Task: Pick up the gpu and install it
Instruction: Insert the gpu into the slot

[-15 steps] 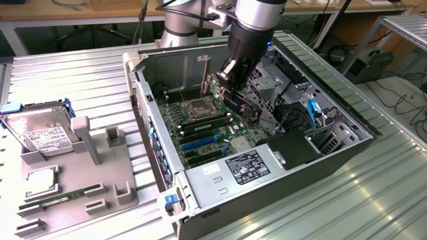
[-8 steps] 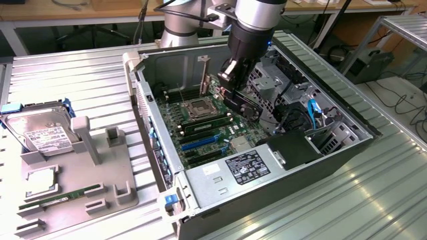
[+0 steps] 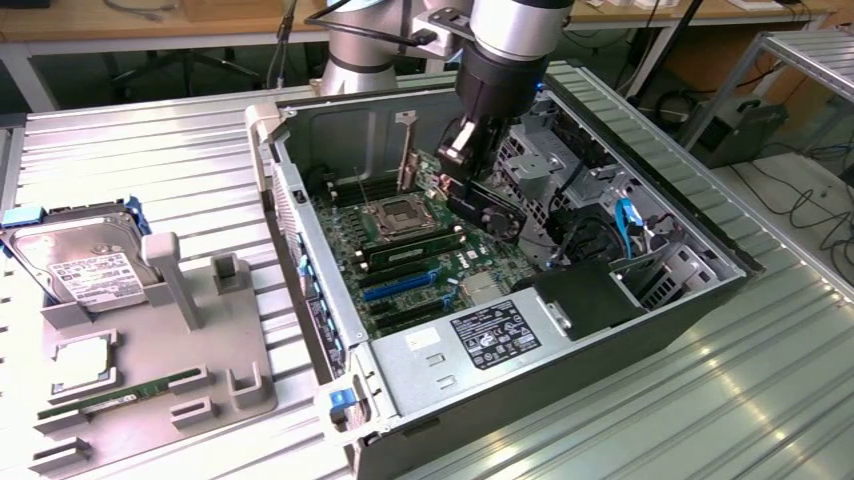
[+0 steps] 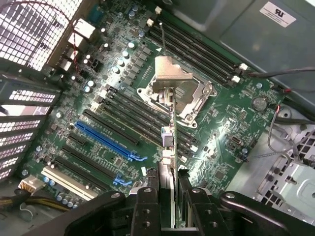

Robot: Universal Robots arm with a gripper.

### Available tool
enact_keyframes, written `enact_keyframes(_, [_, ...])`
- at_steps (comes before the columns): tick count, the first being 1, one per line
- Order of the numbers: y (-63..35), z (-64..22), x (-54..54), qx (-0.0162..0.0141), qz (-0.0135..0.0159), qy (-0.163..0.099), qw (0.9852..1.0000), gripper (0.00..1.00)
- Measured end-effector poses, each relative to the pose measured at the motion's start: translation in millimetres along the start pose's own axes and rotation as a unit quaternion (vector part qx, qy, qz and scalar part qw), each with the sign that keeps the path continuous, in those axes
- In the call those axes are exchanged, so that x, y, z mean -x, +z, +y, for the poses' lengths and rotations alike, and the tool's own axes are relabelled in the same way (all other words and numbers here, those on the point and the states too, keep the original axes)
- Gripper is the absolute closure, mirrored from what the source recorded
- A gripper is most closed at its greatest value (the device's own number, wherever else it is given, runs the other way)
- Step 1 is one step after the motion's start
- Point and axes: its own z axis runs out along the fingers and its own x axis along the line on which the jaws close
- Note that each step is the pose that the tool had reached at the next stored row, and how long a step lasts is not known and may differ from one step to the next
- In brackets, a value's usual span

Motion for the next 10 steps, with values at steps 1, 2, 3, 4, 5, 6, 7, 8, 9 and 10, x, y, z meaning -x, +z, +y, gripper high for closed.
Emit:
enact_keyframes(1, [0.0, 0.0, 0.0, 0.0001, 0.0001, -0.004, 1.0000, 0.73])
enact_keyframes(2, [0.0, 0.0, 0.0, 0.0002, 0.0002, -0.008, 1.0000, 0.73])
enact_keyframes(3, [0.0, 0.0, 0.0, 0.0003, 0.0003, -0.011, 0.9999, 0.73])
enact_keyframes(4, [0.0, 0.0, 0.0, 0.0004, 0.0004, -0.015, 0.9999, 0.73])
enact_keyframes(5, [0.0, 0.0, 0.0, 0.0005, 0.0005, -0.018, 0.9998, 0.73])
enact_keyframes(6, [0.0, 0.0, 0.0, 0.0006, 0.0006, -0.022, 0.9998, 0.73])
enact_keyframes(7, [0.0, 0.0, 0.0, 0.0006, 0.0007, -0.025, 0.9997, 0.73])
enact_keyframes(8, [0.0, 0.0, 0.0, 0.0008, 0.0008, -0.029, 0.9996, 0.73])
enact_keyframes(9, [0.0, 0.0, 0.0, 0.0010, 0.0011, -0.039, 0.9992, 0.73])
enact_keyframes(10, [0.0, 0.0, 0.0, 0.0011, 0.0012, -0.043, 0.9991, 0.73])
